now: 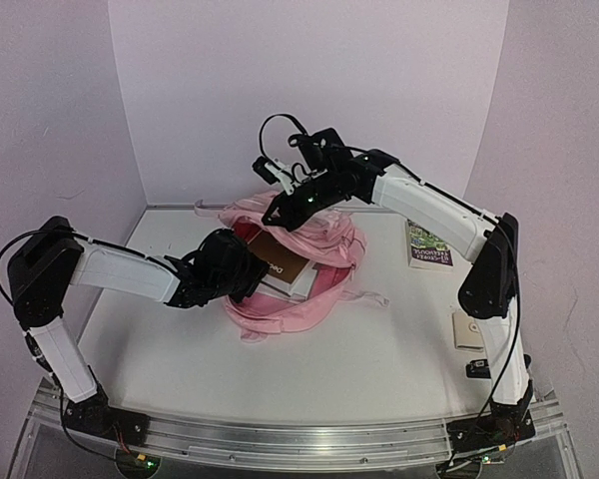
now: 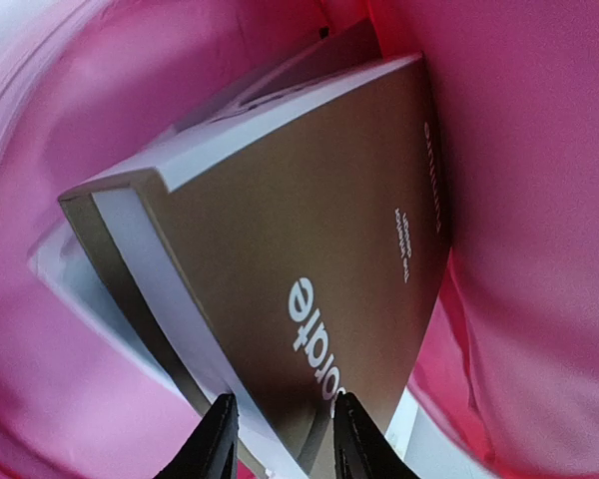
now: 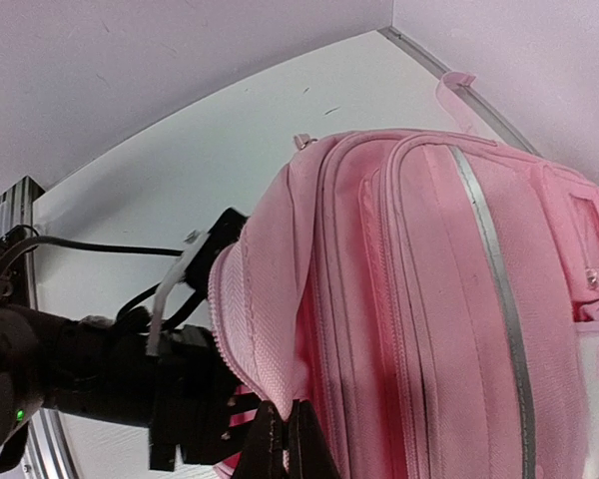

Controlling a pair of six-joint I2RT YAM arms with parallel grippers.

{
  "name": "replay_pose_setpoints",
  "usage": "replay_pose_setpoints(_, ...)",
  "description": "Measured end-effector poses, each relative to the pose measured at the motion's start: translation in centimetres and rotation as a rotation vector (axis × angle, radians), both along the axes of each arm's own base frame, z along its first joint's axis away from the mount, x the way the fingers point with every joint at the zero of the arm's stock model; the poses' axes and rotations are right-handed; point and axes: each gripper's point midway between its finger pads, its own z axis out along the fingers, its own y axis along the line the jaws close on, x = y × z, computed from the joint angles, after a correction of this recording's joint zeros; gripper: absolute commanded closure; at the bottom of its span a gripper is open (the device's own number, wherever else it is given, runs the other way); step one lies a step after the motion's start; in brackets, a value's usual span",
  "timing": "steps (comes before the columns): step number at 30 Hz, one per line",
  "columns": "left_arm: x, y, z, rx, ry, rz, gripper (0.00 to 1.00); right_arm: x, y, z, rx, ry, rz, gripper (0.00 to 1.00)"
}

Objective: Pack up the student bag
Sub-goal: Place the book in the student bag.

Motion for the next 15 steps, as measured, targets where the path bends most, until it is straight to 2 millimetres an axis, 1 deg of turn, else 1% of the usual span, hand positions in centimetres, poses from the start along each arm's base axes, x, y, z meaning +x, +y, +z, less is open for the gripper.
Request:
replay_pose_setpoints(1, 0.8, 0.1, 0.0, -0.002, -0.01, 0.007, 0.6, -0.2, 0.0, -0.1, 0.001, 0.01, 0.001, 1.0)
replay_pose_setpoints(4, 2.0, 0.4, 0.3, 0.007, -0.034, 0.015, 0.47, -0.2, -0.2, -0.3, 0.003, 0.025, -0.005, 1.0)
replay_pose_setpoints(7, 2.1, 0.2, 0.9, 0.02, -0.061, -0.01, 0.39, -0.2, -0.3, -0.4, 0.001, 0.029, -0.007, 1.0)
replay_pose_setpoints(9, 1.5, -0.1, 1.2, 0.029, -0.072, -0.042, 0.34, -0.2, -0.3, -0.6, 0.0, 0.031, -0.006, 1.0)
replay_pose_setpoints(11, 0.4, -0.5, 1.7, 0.038, -0.087, -0.079, 0.34, -0.3, -0.3, -0.8, -0.001, 0.035, -0.004, 1.0)
replay_pose_setpoints(12, -0.4, -0.6, 2.1, 0.045, -0.096, -0.101, 0.35, -0.3, -0.3, -0.9, -0.002, 0.038, -0.003, 1.0)
replay_pose_setpoints(15, -2.8, -1.0, 3.5, 0.046, -0.123, -0.155, 0.43, -0.4, -0.3, -0.9, 0.0, 0.042, -0.003, 1.0)
